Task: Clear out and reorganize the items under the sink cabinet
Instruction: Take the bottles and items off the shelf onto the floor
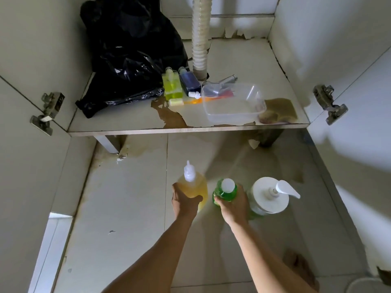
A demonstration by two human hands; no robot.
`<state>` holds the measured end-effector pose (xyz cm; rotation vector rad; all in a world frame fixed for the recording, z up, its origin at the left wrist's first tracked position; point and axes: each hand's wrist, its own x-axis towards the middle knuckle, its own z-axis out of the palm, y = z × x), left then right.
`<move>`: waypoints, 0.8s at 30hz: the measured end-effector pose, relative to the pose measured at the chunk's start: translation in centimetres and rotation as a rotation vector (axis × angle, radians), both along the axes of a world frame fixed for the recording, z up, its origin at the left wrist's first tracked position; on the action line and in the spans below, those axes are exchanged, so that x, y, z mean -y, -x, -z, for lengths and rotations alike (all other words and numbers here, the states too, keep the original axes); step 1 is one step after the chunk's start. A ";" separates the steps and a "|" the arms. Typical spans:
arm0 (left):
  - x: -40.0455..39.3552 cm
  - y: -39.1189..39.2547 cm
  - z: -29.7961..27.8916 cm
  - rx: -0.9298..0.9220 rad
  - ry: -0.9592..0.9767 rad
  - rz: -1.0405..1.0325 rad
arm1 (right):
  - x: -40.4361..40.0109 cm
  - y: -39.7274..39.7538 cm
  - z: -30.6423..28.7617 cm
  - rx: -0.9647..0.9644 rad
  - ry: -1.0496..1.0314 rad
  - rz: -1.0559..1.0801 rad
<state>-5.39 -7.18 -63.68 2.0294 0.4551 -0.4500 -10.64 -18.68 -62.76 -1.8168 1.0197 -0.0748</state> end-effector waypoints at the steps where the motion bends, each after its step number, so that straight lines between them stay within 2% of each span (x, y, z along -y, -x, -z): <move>1: 0.0 0.3 0.2 0.001 -0.007 -0.003 | 0.0 0.0 0.4 0.010 0.004 0.004; 8: -0.9 3.6 1.5 0.019 0.043 0.002 | 0.4 0.2 -0.6 -0.033 -0.087 -0.015; 12: -1.4 3.8 1.0 -0.094 0.036 0.140 | 0.6 1.3 -3.1 -0.242 -0.262 0.002; 15: -2.4 2.9 -0.3 -0.248 -0.083 0.242 | 0.4 2.5 -5.3 -0.414 -0.340 -0.165; 17: -3.6 1.6 -1.7 -0.348 -0.183 0.319 | -0.3 2.6 -7.3 -0.464 -0.334 -0.309; 20: -5.7 -1.5 -5.6 -0.304 -0.232 0.369 | -0.6 1.2 -10.2 -0.366 -0.309 -0.418; 24: -7.1 -7.0 -10.7 -0.020 -0.164 0.267 | -1.2 -2.2 -15.5 -0.128 -0.257 -0.462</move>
